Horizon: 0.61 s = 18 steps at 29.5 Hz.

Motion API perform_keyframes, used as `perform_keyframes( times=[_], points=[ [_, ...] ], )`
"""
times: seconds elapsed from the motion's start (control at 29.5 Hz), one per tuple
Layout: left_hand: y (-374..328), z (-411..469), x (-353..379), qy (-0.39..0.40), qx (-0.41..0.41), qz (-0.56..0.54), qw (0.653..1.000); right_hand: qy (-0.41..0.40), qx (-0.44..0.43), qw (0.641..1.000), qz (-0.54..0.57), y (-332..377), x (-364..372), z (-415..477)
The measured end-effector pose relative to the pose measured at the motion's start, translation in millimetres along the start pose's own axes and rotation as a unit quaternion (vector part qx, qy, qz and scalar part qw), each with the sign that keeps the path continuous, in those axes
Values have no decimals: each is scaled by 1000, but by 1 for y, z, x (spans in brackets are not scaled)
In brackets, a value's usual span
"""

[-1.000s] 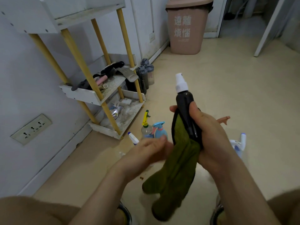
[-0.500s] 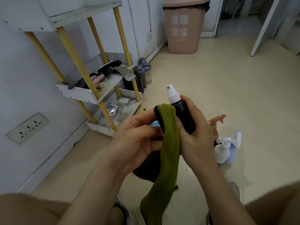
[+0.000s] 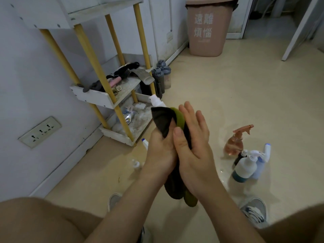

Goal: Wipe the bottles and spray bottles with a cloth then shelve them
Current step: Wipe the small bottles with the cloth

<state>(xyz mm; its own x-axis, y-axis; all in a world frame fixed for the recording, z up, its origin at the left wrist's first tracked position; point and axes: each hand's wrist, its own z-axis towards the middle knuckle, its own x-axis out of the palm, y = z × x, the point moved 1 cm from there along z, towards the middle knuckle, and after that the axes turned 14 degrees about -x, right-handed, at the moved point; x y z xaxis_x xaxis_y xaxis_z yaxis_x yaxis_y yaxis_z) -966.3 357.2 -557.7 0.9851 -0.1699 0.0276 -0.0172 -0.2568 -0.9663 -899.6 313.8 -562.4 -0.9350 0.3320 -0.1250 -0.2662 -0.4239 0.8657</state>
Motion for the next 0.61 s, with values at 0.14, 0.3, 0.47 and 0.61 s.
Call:
perform_keyframes(
  times=[0.14, 0.3, 0.47, 0.61],
  points=[
    [-30, 13, 2, -69, 60, 59, 994, 48, 64, 992, 97, 2, -13, 30],
    [-97, 28, -1, -45, 153, 107, 981, 137, 56, 980, 132, 38, -45, 95],
    [-111, 39, 12, -37, 206, 281, 937, 95, 28, 991, 86, 40, -47, 136],
    [-90, 65, 11, 73, 131, 279, 948, -26, 122, 961, 245, 11, -39, 142]
  ],
)
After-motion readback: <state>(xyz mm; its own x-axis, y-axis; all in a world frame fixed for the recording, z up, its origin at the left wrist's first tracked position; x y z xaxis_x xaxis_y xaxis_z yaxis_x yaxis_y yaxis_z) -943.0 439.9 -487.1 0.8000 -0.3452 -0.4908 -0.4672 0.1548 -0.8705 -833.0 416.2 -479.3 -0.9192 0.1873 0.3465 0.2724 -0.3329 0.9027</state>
